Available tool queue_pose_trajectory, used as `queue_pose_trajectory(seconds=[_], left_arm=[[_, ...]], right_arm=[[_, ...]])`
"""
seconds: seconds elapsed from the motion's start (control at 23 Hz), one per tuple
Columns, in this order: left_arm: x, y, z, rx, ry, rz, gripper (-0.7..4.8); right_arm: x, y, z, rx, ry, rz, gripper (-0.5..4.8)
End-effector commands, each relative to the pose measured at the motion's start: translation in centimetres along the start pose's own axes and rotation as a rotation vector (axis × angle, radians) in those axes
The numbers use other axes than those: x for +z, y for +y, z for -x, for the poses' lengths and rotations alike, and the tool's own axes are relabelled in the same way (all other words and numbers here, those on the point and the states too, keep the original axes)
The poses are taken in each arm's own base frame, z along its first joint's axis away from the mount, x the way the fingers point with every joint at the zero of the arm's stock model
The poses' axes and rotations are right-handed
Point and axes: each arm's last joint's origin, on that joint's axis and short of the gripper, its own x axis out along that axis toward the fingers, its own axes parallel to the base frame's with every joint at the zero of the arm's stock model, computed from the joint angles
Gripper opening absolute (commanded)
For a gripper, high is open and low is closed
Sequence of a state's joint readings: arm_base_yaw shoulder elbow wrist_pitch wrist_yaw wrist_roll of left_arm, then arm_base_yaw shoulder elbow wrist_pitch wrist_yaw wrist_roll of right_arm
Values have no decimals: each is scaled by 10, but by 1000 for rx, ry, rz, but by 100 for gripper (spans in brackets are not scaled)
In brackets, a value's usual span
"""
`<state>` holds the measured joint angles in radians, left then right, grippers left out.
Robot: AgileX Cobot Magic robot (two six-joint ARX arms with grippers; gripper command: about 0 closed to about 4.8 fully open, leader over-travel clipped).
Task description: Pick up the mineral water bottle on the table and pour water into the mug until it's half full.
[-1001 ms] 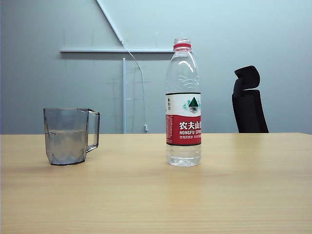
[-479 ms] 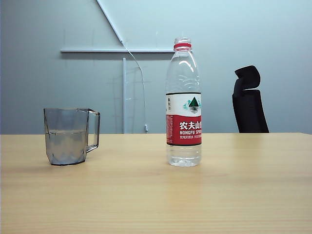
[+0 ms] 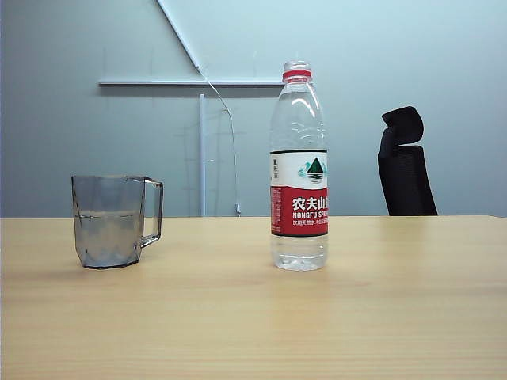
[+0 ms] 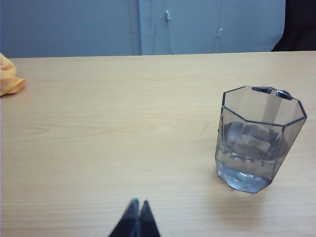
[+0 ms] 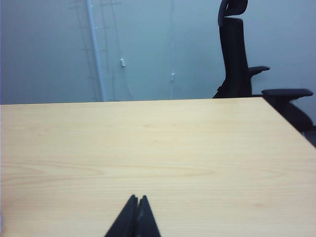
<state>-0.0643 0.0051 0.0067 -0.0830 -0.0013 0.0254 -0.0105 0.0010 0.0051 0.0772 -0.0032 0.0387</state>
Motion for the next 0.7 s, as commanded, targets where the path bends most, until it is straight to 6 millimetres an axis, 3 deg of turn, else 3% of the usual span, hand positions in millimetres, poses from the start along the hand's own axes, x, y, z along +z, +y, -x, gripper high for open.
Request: queue_pose_trajectory(seconds=[0.04,0.7], left_arm=[[2,0,0,-4,-12,3,-2],[2,0,0,-4,-12,3,-2]], right_arm=[[1,0,0,-4,-22,34,-2],[1,0,0,-6,-21,33,-1]])
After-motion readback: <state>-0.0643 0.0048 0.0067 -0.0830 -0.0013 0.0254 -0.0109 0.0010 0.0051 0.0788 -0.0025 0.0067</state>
